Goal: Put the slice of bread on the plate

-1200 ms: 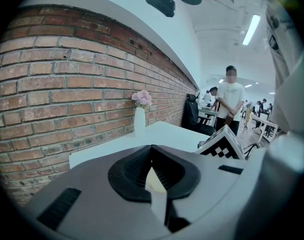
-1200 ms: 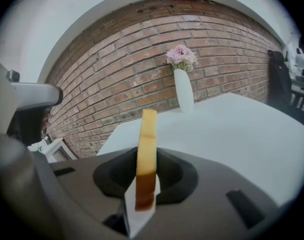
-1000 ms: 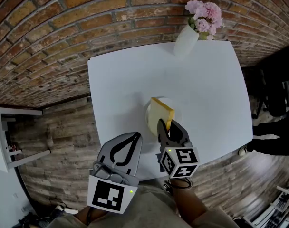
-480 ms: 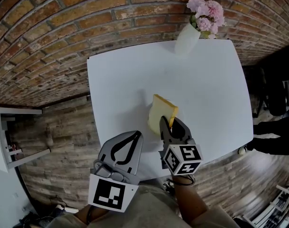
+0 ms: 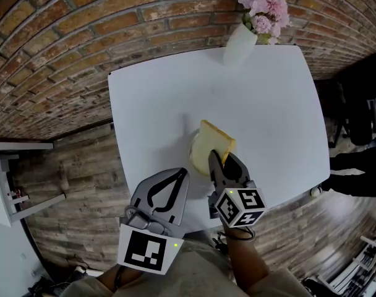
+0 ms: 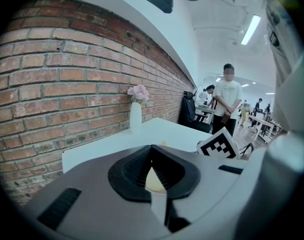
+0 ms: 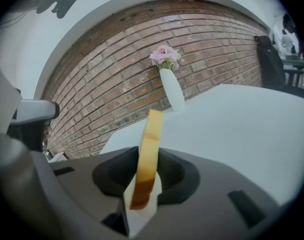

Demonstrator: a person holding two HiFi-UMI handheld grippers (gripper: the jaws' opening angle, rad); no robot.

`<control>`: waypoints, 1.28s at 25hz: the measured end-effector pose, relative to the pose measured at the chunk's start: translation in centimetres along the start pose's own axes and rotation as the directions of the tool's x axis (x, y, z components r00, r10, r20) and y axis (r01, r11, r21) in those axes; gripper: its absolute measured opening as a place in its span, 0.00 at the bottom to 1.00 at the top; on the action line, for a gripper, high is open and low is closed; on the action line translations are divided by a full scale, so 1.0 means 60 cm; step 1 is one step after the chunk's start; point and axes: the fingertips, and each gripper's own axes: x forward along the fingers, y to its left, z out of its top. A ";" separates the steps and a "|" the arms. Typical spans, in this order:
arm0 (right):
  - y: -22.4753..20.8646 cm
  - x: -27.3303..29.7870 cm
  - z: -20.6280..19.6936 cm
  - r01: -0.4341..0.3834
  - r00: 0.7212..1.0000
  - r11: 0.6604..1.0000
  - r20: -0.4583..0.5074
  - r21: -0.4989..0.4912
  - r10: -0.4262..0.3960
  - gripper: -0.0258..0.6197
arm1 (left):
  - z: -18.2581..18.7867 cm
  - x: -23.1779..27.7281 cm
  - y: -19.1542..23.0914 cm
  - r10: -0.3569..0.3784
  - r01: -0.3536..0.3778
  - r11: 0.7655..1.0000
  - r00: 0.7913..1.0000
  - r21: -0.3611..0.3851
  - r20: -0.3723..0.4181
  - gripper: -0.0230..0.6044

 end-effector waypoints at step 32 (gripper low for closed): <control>-0.100 -0.026 -0.057 0.215 0.976 0.973 -0.047 0.088 -0.212 0.42 | -0.011 0.018 -0.032 -0.031 0.031 1.000 0.999 -0.005 -0.019 0.05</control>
